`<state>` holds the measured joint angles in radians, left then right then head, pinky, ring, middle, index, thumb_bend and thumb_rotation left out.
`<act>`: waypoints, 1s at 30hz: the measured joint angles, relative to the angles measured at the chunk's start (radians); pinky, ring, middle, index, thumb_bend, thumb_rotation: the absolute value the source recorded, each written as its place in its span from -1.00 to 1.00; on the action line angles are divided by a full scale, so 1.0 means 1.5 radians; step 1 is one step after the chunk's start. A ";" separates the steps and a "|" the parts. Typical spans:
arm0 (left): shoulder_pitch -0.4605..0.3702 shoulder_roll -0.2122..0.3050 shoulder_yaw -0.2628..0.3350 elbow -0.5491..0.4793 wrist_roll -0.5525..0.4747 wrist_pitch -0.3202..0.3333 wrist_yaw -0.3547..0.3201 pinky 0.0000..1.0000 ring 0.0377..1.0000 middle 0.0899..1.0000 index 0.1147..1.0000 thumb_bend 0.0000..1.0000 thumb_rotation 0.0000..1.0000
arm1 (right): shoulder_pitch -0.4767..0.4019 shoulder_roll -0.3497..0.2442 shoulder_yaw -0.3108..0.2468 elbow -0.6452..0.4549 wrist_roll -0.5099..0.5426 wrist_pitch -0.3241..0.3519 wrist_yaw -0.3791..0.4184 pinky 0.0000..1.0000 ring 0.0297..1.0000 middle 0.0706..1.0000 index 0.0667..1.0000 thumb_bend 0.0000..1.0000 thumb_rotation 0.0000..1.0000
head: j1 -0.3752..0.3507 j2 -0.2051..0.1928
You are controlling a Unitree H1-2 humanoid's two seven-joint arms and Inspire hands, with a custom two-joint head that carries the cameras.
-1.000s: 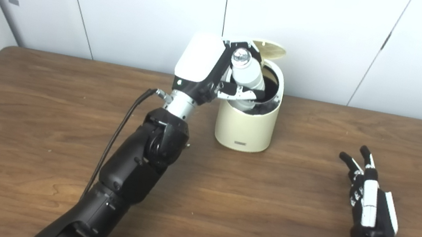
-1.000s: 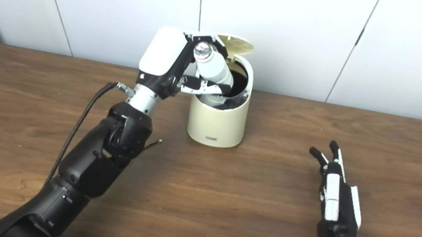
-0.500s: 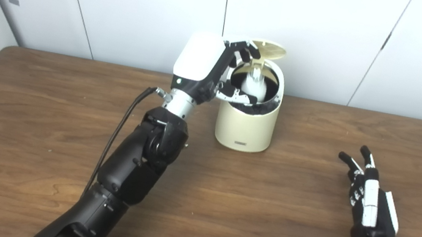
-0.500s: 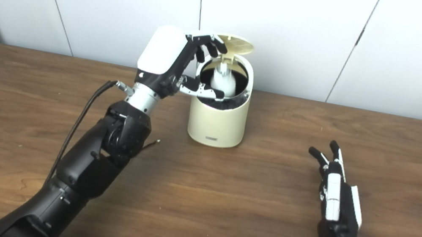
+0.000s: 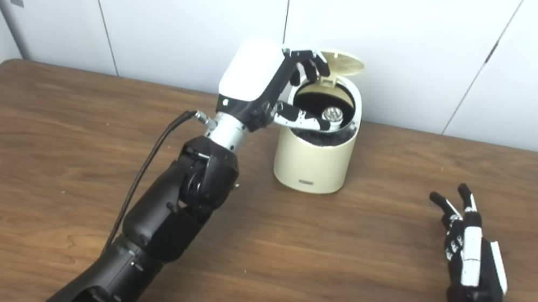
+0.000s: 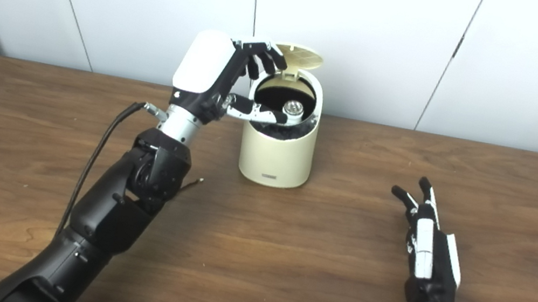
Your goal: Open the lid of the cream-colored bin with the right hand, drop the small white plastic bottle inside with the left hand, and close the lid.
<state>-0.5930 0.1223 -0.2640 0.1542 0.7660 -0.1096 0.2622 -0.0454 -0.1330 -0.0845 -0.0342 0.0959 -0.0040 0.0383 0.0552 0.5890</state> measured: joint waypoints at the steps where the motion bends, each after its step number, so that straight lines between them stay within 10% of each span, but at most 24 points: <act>1: 0.003 -0.001 0.003 -0.007 -0.004 -0.002 0.001 -0.36 -0.29 -0.14 -0.06 1.00 -0.65 | 0.000 0.000 0.000 0.000 -0.001 0.000 0.000 1.00 0.91 0.66 0.97 0.22 1.00 | 0.000 0.000; 12: 0.089 -0.004 0.077 -0.167 -0.139 0.050 -0.094 -0.41 -0.28 -0.12 -0.09 0.77 -0.99 | 0.000 0.000 -0.003 0.001 0.000 0.000 0.003 1.00 0.92 0.69 0.96 0.24 1.00 | 0.003 0.001; 16: 0.120 -0.004 0.109 -0.214 -0.188 0.092 -0.128 -0.43 -0.28 -0.13 -0.16 0.07 -0.89 | -0.003 0.000 -0.004 0.004 0.001 0.000 0.005 1.00 0.96 0.73 0.96 0.25 1.00 | 0.003 0.001; 25: 0.187 -0.007 0.161 -0.227 -0.245 0.141 -0.135 -0.34 -0.23 -0.07 -0.14 -0.03 -0.83 | -0.003 -0.001 -0.009 0.005 0.005 0.000 0.005 1.00 0.99 0.82 0.96 0.30 1.00 | 0.006 0.002; 28: 0.206 -0.017 0.171 -0.222 -0.285 0.141 -0.136 -0.08 0.09 0.23 0.24 -0.31 0.44 | -0.003 -0.003 -0.009 0.005 0.002 0.000 0.005 1.00 0.98 0.84 0.98 0.31 1.00 | 0.003 0.005; 30: 0.219 -0.029 0.181 -0.219 -0.334 0.145 -0.150 0.07 0.24 0.37 0.38 -0.30 0.73 | -0.003 -0.006 -0.009 0.005 0.003 0.000 0.006 1.00 0.99 0.86 0.98 0.33 1.00 | 0.000 0.007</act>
<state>-0.2640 0.0785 0.0082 -0.1749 0.2653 0.1072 0.0375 -0.0496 -0.1417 -0.0987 -0.0270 0.1000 -0.0043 0.0475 0.0552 0.5998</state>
